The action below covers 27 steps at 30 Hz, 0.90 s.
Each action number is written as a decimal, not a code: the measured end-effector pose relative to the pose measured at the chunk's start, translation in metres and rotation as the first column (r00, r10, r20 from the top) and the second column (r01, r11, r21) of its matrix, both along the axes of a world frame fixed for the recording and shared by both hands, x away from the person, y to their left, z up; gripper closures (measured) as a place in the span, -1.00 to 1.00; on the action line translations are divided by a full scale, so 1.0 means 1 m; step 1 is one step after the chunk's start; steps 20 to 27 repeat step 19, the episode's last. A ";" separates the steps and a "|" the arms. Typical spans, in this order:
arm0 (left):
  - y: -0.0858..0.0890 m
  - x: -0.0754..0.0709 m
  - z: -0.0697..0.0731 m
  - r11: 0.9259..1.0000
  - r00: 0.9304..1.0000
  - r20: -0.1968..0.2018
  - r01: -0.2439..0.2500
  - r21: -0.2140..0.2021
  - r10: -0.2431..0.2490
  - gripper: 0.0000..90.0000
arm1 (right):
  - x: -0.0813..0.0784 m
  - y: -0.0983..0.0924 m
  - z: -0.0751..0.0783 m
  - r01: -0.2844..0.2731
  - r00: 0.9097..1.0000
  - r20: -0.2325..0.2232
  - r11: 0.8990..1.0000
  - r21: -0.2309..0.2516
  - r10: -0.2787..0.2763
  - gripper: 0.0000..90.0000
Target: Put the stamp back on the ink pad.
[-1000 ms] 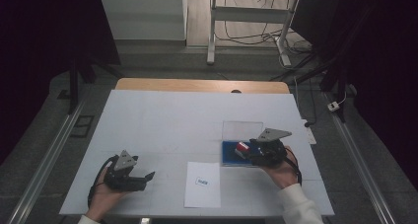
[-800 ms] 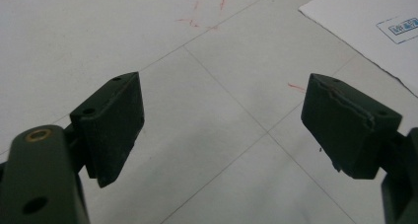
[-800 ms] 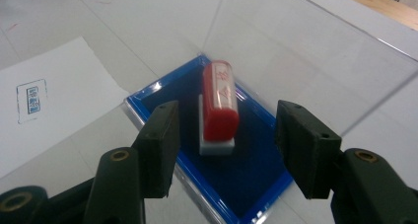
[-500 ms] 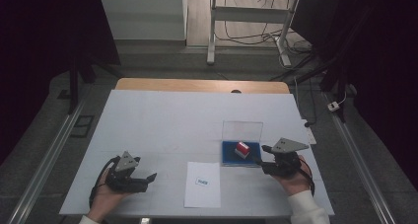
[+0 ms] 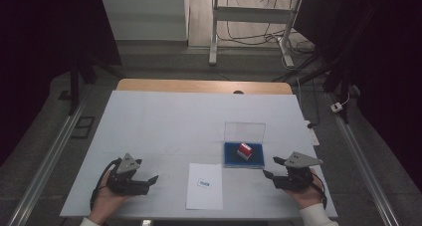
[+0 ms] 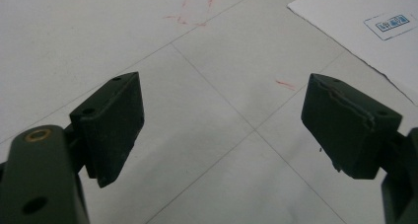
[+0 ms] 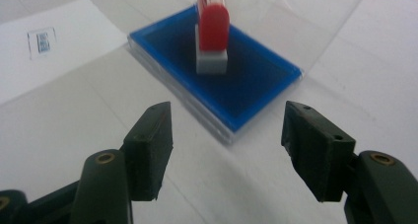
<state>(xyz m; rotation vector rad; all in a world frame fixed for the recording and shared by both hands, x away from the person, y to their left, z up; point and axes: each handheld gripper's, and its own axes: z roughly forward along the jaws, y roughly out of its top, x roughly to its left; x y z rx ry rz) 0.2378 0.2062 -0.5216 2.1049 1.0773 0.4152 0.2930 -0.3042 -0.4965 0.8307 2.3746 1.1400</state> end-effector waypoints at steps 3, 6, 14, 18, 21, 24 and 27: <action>-0.001 0.000 0.000 1.000 1.000 0.000 0.003 0.001 -0.003 -0.62 | -0.003 -0.006 -0.003 0.008 1.000 -0.002 1.000 -0.002 -0.008 -0.20; -0.001 0.000 0.001 1.000 1.000 0.001 0.002 0.000 -0.002 -0.62 | -0.004 -0.009 -0.005 0.011 1.000 -0.006 1.000 0.005 -0.011 -0.20; -0.001 0.000 0.000 1.000 1.000 -0.001 0.003 0.003 -0.003 -0.62 | -0.004 -0.007 -0.006 0.001 1.000 -0.004 1.000 0.001 -0.001 -0.20; -0.001 0.000 0.000 1.000 1.000 -0.001 0.004 0.003 -0.004 -0.62 | -0.004 -0.007 -0.005 -0.001 1.000 -0.001 1.000 0.002 0.001 -0.21; -0.001 0.000 0.000 1.000 1.000 -0.001 0.003 0.003 -0.003 -0.62 | -0.004 -0.007 -0.005 -0.002 1.000 0.000 1.000 0.001 0.002 -0.21; -0.001 0.000 0.000 1.000 1.000 -0.001 0.003 0.003 -0.003 -0.62 | -0.004 -0.007 -0.005 -0.002 1.000 0.000 1.000 0.001 0.002 -0.21; -0.001 0.000 0.000 1.000 1.000 -0.001 0.003 0.003 -0.003 -0.62 | -0.004 -0.007 -0.005 -0.002 1.000 0.000 1.000 0.001 0.002 -0.21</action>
